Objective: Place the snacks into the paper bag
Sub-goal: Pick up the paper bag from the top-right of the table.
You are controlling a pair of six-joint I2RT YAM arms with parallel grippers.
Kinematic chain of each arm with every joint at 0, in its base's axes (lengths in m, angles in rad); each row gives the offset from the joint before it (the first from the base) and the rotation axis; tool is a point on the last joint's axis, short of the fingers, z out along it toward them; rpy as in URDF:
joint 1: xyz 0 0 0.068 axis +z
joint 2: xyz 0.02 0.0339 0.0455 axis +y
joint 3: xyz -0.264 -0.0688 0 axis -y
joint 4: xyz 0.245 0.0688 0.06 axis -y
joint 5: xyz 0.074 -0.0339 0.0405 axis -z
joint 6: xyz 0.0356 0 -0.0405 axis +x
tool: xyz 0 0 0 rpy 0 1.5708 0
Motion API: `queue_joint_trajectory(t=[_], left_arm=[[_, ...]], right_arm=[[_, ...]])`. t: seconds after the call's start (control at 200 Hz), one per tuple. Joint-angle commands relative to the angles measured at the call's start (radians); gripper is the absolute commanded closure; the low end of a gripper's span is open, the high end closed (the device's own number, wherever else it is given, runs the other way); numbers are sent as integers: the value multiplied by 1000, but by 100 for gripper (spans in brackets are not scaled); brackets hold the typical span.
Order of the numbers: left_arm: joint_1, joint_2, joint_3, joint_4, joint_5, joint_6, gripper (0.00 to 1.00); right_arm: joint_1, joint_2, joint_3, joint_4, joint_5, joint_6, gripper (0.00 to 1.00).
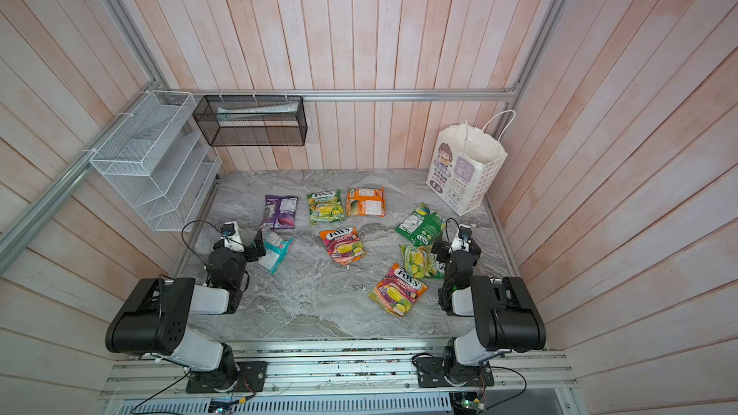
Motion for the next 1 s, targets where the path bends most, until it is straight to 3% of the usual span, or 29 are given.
queue_joint_trajectory(t=[0.0, 0.995], left_arm=[[2, -7, 14, -5, 10, 3, 0], [13, -12, 5, 7, 30, -6, 0]], right_arm=[[4, -7, 18, -4, 7, -9, 2], [4, -7, 16, -2, 6, -8, 2]])
